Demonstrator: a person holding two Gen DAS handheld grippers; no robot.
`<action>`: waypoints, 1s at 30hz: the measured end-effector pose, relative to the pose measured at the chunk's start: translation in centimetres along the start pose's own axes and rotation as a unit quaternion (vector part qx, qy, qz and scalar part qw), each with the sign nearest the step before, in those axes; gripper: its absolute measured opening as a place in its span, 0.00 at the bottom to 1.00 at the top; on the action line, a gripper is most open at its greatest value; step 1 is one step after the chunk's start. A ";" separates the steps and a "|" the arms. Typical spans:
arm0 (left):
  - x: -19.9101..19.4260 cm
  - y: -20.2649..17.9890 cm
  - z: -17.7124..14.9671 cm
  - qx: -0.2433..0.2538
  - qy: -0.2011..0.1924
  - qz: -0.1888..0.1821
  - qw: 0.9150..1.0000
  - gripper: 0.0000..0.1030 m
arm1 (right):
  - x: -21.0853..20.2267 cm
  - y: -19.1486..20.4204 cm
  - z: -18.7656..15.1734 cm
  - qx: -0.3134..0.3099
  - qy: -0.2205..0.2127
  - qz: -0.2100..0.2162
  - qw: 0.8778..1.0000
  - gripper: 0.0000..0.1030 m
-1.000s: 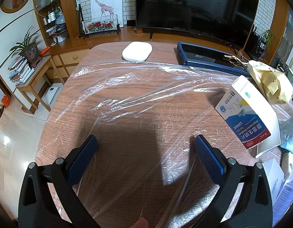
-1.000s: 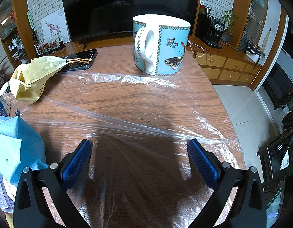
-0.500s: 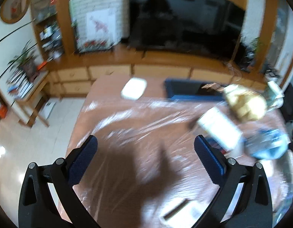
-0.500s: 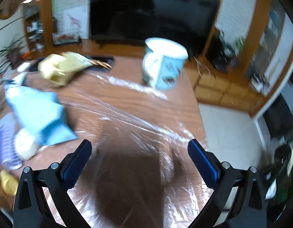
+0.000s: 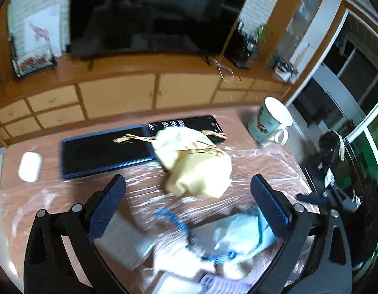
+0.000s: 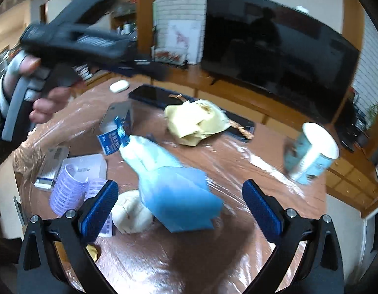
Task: Collect trash
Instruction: 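Grasp the yellow drawstring bag with the left tool while the right tool grasps the blue mask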
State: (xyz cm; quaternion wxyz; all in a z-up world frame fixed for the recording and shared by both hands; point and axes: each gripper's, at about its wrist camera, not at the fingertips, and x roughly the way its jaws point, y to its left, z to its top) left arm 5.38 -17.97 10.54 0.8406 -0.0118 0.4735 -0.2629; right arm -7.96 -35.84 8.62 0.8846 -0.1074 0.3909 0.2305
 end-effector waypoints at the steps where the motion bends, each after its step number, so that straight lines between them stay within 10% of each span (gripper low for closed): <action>1: 1.1 -0.2 0.4 -0.004 0.016 -0.008 1.000 0.99 | 0.6 0.0 0.0 -0.001 0.004 0.004 1.000 0.96; 23: 9.9 -0.4 1.3 -0.005 0.157 -0.016 0.987 0.91 | 7.5 -0.5 2.2 0.004 0.060 0.085 0.995 0.96; 30: 10.1 -0.5 0.9 0.000 0.162 -0.038 0.986 0.72 | 9.0 -4.6 1.9 0.088 0.072 0.123 0.986 0.72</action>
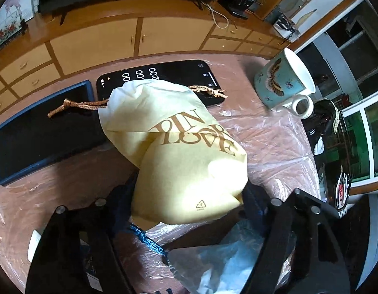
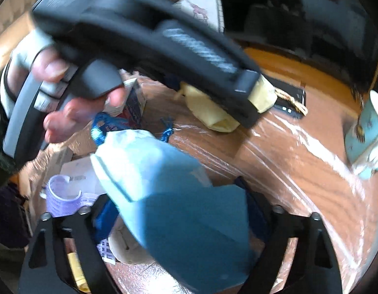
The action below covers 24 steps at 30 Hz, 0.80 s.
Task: Collect trash
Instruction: 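Grasp the yellow drawstring bag with the left tool while the right tool grasps the blue mask, then carry the yellow bag and blue mask down over the black trash bin with both tools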
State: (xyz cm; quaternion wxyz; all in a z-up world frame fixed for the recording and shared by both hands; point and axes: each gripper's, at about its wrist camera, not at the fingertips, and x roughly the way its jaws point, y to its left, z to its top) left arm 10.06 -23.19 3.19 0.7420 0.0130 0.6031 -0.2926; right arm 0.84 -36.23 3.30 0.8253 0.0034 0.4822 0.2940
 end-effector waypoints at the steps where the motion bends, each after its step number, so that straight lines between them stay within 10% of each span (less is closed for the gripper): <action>1: -0.1 0.0 -0.1 0.003 -0.001 -0.002 1.000 0.70 | -0.1 -0.7 0.1 0.016 -0.002 0.009 1.000 0.71; 24: -9.6 0.1 -7.5 -0.026 -0.160 -0.051 0.985 0.64 | -5.8 -4.4 -4.7 0.155 -0.100 -0.049 0.982 0.66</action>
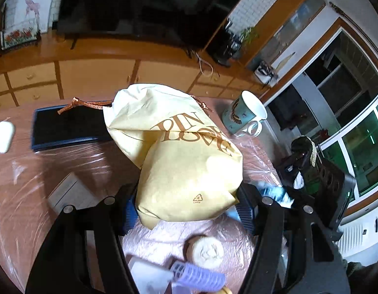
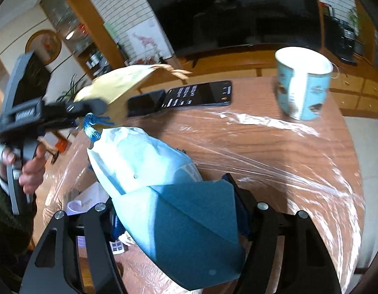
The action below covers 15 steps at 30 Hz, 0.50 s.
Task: Collect trash
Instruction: 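Carry the yellow bag and blue mask down over the black trash bin with both tools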
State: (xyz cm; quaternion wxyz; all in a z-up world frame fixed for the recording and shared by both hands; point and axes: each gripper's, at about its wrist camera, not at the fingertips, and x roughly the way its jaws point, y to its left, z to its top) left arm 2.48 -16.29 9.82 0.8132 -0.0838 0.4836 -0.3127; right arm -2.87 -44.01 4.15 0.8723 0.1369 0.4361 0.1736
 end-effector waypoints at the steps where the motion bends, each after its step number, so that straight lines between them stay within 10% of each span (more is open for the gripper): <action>1: -0.9 -0.2 -0.7 0.003 -0.011 0.006 1.000 0.64 | -0.3 -0.1 -0.2 0.006 -0.003 -0.001 1.000 0.66; 15: -8.1 -1.7 -9.2 0.027 -0.087 0.087 0.992 0.64 | -6.6 4.4 -4.2 0.030 -0.054 -0.025 0.998 0.66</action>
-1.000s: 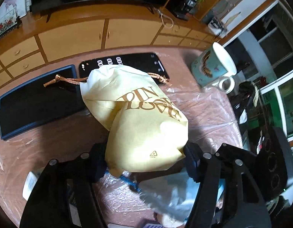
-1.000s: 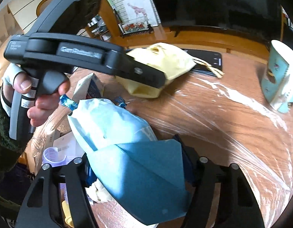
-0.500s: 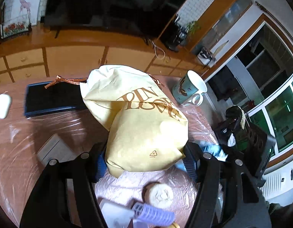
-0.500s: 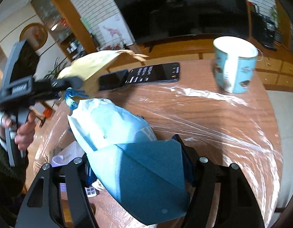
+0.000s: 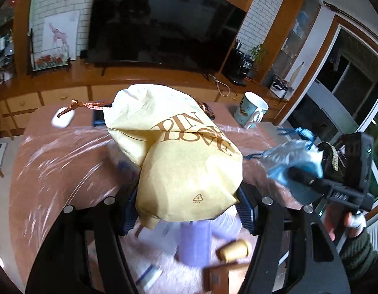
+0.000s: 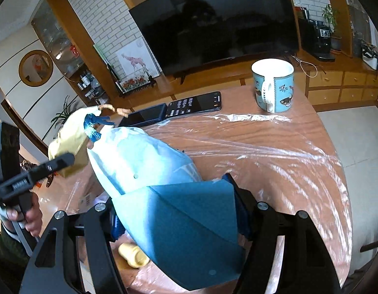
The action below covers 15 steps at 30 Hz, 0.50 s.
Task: Collect trash
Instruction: 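Carry the yellow bag and blue mask down over the black trash bin with both tools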
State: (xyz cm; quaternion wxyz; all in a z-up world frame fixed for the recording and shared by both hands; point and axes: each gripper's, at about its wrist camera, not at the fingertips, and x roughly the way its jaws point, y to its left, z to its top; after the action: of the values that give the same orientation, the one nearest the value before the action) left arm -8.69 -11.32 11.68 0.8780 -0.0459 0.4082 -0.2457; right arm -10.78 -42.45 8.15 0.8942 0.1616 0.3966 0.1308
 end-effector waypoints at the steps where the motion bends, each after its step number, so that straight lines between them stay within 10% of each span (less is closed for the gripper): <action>1: -0.6 0.1 -0.7 0.001 -0.002 0.002 1.000 0.64 | -0.5 0.4 -0.3 0.000 -0.003 0.000 1.000 0.66; 15: -5.8 0.8 -8.0 0.019 -0.006 0.028 0.999 0.64 | -5.9 5.8 -7.3 0.006 -0.010 0.004 1.000 0.66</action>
State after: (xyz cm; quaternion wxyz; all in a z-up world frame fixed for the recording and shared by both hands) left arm -17.47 -6.94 10.18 0.8877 -0.0193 0.3995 -0.2283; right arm -20.72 -37.89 9.71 0.8964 0.1699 0.3880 0.1308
